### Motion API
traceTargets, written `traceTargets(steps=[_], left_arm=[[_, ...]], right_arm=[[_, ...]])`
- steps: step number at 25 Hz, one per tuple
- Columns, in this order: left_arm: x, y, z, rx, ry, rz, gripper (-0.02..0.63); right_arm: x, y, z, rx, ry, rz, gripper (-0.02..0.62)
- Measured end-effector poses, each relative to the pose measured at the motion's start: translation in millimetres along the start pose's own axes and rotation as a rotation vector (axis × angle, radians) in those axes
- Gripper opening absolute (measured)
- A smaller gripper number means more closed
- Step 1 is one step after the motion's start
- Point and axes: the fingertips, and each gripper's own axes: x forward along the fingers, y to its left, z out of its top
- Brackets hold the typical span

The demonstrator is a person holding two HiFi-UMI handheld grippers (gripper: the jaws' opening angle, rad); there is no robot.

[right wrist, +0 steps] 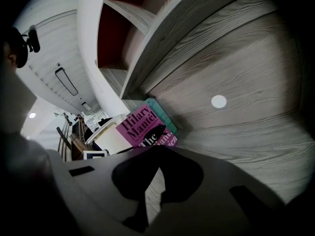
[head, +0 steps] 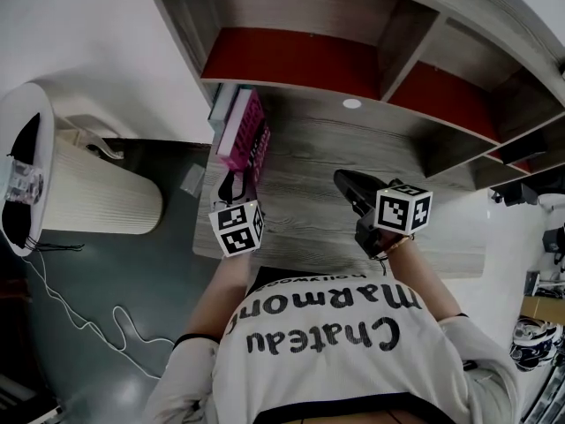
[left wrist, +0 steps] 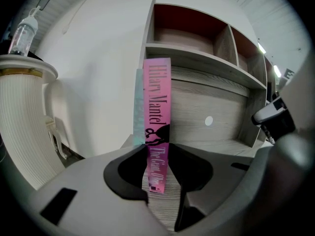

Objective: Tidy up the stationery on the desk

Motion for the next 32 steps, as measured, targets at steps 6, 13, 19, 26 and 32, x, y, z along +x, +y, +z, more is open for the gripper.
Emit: traceTargets(steps=[6,13,19,26,32], left_arm=[[8,1,2,0.009,0.004,0.006,0.143],[18,3,7,0.013,-0.005,0.013,0.144],[25,5,10,0.004,-0.013,0.02,0.144],[32,6,12,-0.004,-0.03,0.017,0.146],[39,5,14,-0.029,-0.031,0.012,0.149]], right_arm=[[-6,-7,0,0.011,-0.008,-0.021,0.014],[-13,-12,3,0.015,-0.023,-0.04,0.014],[-18,-20,2,0.032,-0.033,-0.062,0.014],[-20,-23,-2,0.047,-0.021,-0.073,0.014],[-25,-31,-3,0.055,-0.02,-0.098,0.014]])
